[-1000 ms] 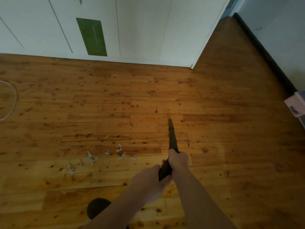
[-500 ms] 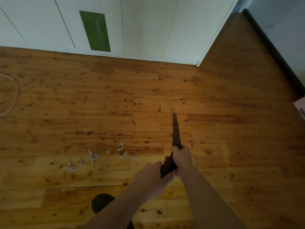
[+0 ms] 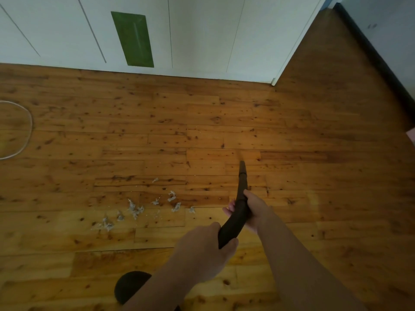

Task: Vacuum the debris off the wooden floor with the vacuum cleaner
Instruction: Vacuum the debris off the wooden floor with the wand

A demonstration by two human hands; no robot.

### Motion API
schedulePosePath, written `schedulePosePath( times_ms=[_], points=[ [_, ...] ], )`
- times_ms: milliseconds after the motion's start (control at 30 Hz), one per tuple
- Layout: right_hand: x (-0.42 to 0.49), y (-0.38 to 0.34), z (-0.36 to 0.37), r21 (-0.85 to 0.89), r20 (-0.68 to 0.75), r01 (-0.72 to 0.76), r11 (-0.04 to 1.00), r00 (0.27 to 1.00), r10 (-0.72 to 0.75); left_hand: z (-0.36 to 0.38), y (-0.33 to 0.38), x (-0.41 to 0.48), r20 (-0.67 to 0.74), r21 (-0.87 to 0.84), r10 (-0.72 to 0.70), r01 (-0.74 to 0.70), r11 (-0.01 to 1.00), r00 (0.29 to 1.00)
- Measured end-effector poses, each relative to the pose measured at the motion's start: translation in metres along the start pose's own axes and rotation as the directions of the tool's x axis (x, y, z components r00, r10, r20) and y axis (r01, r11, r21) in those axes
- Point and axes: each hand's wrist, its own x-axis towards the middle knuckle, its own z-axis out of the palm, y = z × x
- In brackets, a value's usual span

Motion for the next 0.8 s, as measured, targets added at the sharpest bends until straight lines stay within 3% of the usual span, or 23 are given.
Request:
schedulePosePath(
  times_ms=[167,400,800],
  points=[
    [-0.004,0.014,0.011,-0.075,0.018,-0.027,0.997,0.999,0.028,-0.009,0.003,-0.016,-0.024,0.103,-0.04,0.043,0.994,0.999],
    [-0.025,0.012,0.033,-0.226,-0.01,-0.056,0.973,0.998,0.055,-0.031,0.006,-0.033,0.006,0.012,-0.076,0.076,0.997,0.997],
    [-0.047,0.063,0.059,-0.197,0.015,-0.055,0.979,0.998,0.059,-0.036,-0.031,-0.076,-0.021,-0.002,-0.107,0.107,0.994,0.994]
  ],
)
